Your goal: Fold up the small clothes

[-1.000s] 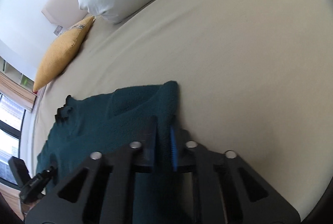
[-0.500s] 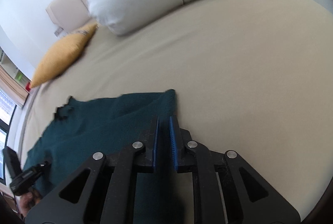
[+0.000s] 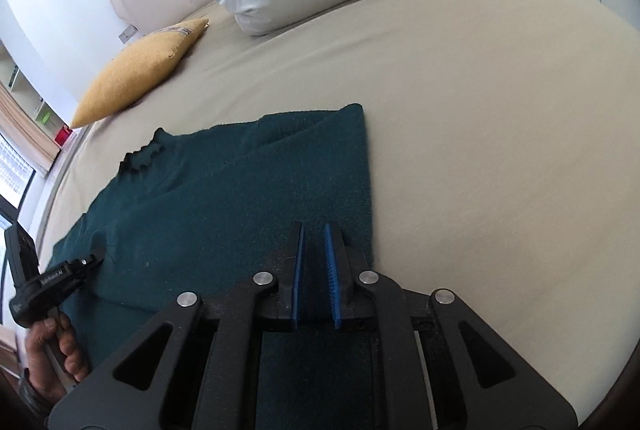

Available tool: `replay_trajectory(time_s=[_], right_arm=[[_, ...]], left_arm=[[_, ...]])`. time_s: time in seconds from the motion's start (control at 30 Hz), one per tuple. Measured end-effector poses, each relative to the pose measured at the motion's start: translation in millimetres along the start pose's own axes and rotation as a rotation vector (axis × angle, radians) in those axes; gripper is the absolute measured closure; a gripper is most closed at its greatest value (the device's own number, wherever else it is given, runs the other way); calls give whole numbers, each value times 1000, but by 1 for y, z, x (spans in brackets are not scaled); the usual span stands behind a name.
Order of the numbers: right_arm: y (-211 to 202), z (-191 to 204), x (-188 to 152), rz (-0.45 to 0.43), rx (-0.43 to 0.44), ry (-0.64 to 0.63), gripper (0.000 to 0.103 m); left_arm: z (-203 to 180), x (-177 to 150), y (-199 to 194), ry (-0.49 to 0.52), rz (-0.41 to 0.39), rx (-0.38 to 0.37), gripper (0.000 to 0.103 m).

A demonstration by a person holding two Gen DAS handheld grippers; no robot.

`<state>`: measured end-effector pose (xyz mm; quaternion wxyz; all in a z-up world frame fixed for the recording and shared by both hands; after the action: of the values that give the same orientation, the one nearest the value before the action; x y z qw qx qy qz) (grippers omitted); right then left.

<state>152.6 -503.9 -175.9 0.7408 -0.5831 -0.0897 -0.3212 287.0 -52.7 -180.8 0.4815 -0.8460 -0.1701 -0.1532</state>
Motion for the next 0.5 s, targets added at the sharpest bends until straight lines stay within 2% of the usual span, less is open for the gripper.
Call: replay_trajectory(time_s=[0.07, 0.13, 0.2, 0.27, 0.3, 0.4, 0.43, 0.47, 0.5], right_arm=[[3, 1, 0, -23, 28, -16, 93], [-6, 1, 3, -16, 33, -4, 93], [-27, -1, 6, -55, 28, 42, 91], [-53, 5, 6, -133, 22, 30, 86], [-66, 12, 5, -164, 21, 14, 84], [-92, 37, -2, -200, 67, -9, 67], [-98, 47, -6, -209, 80, -19, 50], [-106, 58, -10, -223, 96, -27, 38], [-113, 71, -14, -240, 122, -35, 36]], left_arm=[[0, 2, -1, -4, 8, -6, 91], [2, 3, -10, -28, 8, -14, 84], [8, 5, -31, -59, -33, -11, 59], [16, 4, -64, -84, -91, -43, 46], [22, 2, -79, -95, -119, -51, 43], [62, -10, -128, -163, -179, -45, 43], [83, -16, -144, -208, -201, -40, 43], [105, -22, -161, -258, -224, -35, 43], [127, -27, -176, -307, -247, -31, 43]])
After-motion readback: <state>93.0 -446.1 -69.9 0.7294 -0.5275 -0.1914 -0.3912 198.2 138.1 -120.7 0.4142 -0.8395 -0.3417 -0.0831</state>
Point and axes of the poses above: each gripper's, at about its wrist camera, not at the fingertips, and y roughly the way its jaws point, z to its left, x to its top, the point moved 7 cm from there along y, roughly the way its jaws point, and after that the axes turned 5 degrees about z, right-handed, at the moved point
